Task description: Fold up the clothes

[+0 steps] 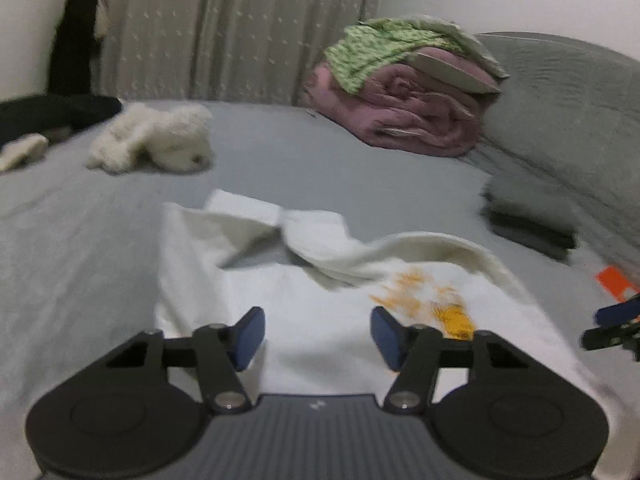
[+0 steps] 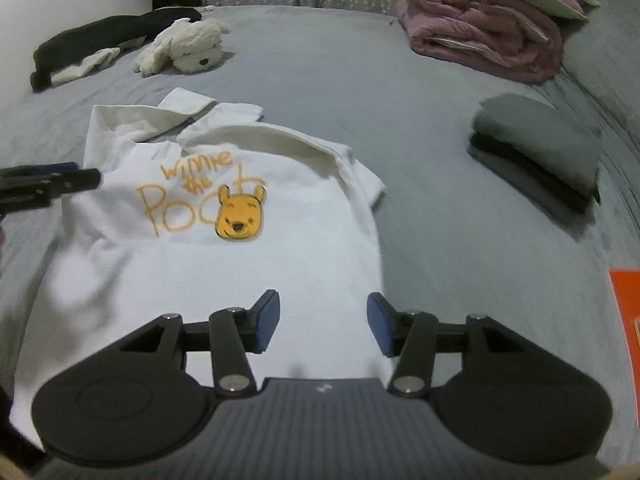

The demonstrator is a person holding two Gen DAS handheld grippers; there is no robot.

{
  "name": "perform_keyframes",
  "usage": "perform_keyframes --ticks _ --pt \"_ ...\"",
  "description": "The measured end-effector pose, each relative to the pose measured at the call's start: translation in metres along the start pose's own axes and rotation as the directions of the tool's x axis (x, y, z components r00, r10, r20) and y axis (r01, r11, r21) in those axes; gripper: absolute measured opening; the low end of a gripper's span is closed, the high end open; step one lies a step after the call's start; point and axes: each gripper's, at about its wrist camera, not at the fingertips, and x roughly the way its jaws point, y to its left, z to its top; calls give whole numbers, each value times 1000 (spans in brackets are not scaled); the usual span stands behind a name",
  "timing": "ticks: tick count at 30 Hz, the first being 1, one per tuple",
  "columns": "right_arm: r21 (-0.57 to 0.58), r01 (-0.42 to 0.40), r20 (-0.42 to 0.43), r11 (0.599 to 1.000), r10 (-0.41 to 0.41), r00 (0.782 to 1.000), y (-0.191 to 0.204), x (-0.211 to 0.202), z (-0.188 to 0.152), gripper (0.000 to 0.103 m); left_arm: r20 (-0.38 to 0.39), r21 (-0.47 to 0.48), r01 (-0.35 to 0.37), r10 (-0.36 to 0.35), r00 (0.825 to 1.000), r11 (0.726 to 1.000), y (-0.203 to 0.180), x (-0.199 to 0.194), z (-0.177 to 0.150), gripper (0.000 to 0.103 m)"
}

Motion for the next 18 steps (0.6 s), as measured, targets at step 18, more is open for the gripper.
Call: perform_keyframes --ticks 18 --pt "-264 -24 51 964 38 998 104 119 107 53 -145 -285 -109 70 987 952 64 58 7 57"
